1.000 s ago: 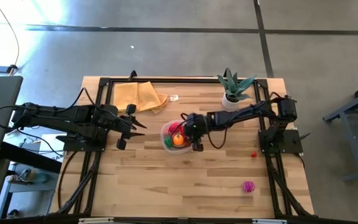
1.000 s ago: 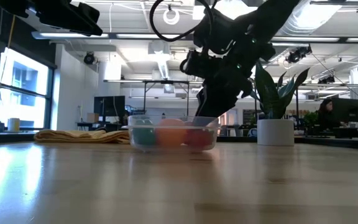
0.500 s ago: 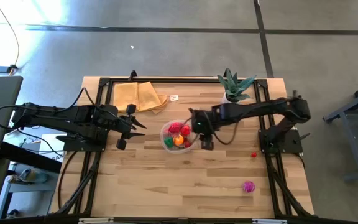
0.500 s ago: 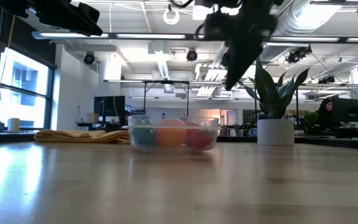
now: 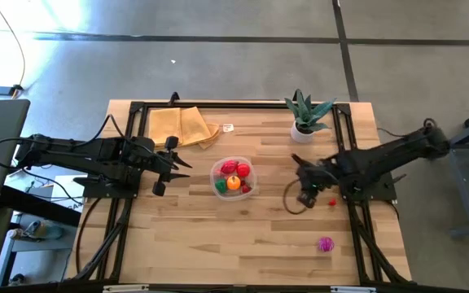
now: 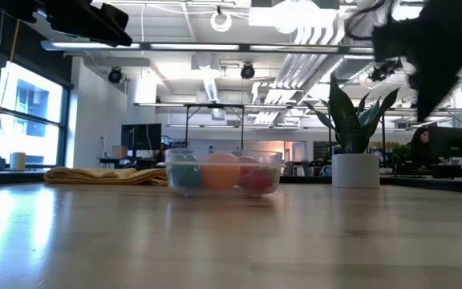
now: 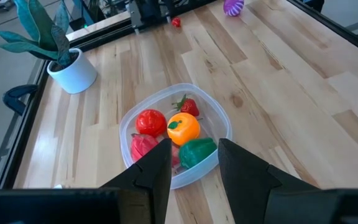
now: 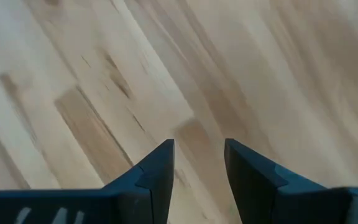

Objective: Pick and placing Produce into tupperware
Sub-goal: Put the purple onion into the transparent bin

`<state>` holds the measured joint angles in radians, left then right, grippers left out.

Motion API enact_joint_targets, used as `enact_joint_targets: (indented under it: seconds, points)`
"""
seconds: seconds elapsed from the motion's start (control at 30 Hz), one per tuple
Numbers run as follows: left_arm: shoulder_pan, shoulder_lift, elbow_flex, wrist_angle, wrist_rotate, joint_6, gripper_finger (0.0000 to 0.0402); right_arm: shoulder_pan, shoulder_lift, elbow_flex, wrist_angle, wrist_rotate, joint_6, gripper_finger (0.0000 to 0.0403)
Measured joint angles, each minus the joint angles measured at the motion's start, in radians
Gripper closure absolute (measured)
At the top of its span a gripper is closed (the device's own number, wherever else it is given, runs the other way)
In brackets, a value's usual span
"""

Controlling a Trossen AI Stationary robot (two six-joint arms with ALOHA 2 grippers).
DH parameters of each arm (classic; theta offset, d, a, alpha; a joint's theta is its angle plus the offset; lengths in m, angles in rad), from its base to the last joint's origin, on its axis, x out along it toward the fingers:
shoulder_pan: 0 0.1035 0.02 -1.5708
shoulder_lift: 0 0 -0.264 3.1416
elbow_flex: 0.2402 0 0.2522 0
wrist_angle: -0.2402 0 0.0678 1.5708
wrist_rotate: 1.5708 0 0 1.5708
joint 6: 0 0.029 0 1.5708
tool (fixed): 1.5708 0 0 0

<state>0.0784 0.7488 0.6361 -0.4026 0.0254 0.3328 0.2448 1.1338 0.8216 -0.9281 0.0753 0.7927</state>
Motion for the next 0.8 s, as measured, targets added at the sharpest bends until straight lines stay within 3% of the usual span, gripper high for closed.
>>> enact_joint_targets:
  seconds: [0.17, 0.37, 0.5, 0.8]
  points:
    - [0.000, 0.000, 0.000, 0.000, 0.000, 0.000, 0.0282, 0.068, -0.120, -0.148, -0.012, -0.003, 0.217, 0.0269]
    - [0.000, 0.000, 0.000, 0.000, 0.000, 0.000, 0.0282, 0.107, -0.174, -0.253, -0.053, -0.116, 0.400, 0.0269]
    - [0.000, 0.000, 0.000, 0.000, 0.000, 0.000, 0.0282, 0.119, -0.173, -0.271, -0.054, -0.192, 0.427, 0.0269]
    - [0.000, 0.000, 0.000, 0.000, 0.000, 0.000, 0.0282, 0.124, -0.172, -0.268, -0.059, -0.234, 0.402, 0.0269]
